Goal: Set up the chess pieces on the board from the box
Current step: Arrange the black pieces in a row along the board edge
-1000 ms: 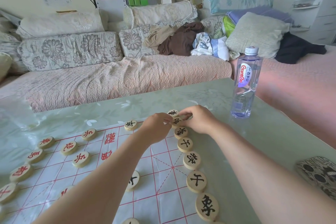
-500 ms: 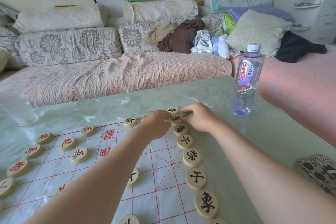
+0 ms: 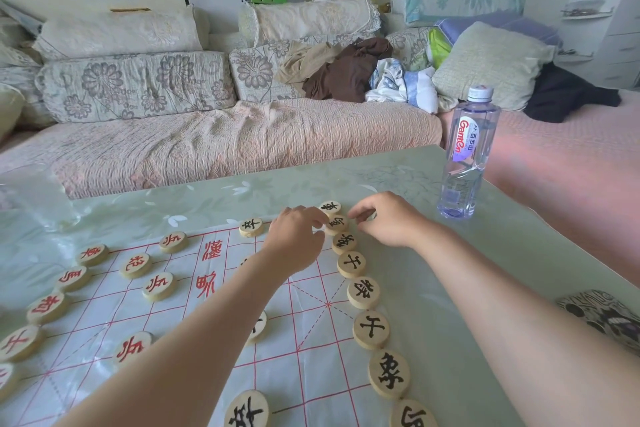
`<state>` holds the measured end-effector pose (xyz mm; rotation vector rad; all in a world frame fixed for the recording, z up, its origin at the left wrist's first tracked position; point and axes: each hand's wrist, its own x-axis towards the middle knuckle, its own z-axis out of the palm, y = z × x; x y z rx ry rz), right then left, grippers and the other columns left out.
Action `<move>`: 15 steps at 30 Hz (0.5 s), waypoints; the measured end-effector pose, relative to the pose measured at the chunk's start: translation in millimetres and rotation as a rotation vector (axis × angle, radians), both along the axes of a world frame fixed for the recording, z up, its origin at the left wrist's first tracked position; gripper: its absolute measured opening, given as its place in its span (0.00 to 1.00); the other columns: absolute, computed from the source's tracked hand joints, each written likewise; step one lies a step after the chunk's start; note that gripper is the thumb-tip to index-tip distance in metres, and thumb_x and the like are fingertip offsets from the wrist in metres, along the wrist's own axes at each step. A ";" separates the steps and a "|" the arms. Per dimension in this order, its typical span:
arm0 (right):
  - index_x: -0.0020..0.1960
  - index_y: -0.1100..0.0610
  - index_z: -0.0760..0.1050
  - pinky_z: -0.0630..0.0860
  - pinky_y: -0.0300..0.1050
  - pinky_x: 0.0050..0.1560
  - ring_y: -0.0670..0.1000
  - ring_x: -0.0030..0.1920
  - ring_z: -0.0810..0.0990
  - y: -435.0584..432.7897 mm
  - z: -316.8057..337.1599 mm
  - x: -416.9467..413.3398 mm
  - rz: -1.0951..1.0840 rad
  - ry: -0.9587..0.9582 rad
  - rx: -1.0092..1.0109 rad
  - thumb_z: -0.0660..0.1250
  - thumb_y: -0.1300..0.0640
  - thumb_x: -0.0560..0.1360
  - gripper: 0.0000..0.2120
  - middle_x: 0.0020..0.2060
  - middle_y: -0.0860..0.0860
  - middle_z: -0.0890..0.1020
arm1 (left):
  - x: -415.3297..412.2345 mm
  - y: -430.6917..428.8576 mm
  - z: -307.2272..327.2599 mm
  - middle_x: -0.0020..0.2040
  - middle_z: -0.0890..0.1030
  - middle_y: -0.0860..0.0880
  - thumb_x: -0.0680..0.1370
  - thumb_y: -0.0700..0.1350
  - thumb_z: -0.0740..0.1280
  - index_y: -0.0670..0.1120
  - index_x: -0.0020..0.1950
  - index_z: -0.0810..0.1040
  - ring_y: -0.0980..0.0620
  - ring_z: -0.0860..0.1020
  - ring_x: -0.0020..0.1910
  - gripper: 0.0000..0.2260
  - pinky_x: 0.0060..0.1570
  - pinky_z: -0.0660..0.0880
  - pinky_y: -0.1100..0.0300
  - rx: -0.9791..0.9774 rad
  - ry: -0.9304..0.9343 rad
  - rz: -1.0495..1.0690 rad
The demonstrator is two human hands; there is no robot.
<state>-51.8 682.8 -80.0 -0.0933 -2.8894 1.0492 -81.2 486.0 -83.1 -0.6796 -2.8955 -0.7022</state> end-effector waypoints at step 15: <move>0.59 0.47 0.83 0.73 0.37 0.51 0.45 0.50 0.80 -3.0 -5.6 10.7 0.093 -0.082 0.048 0.74 0.52 0.73 0.14 0.49 0.44 0.83 | 12.7 8.2 -5.7 0.52 0.83 0.60 0.76 0.45 0.66 0.56 0.54 0.82 0.57 0.78 0.45 0.10 0.47 0.74 0.62 0.040 -0.127 -0.023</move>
